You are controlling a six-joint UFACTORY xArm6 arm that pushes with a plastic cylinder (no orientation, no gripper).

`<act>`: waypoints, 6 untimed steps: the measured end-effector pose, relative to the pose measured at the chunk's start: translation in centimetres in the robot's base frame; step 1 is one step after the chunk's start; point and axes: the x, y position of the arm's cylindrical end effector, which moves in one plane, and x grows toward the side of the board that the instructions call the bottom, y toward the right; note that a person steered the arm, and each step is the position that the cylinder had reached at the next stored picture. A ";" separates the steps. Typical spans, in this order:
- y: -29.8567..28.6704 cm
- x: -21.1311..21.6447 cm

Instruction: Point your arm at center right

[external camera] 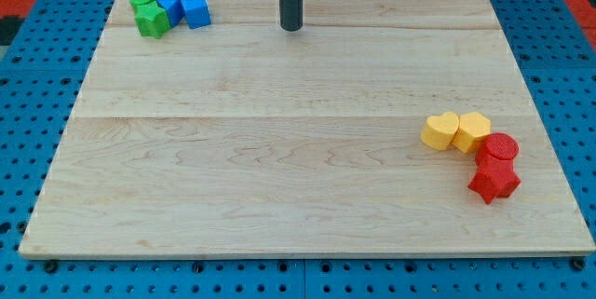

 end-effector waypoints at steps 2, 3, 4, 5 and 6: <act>5.2 0.0; 14.4 2.2; 22.5 7.5; 30.2 12.4; 33.6 12.6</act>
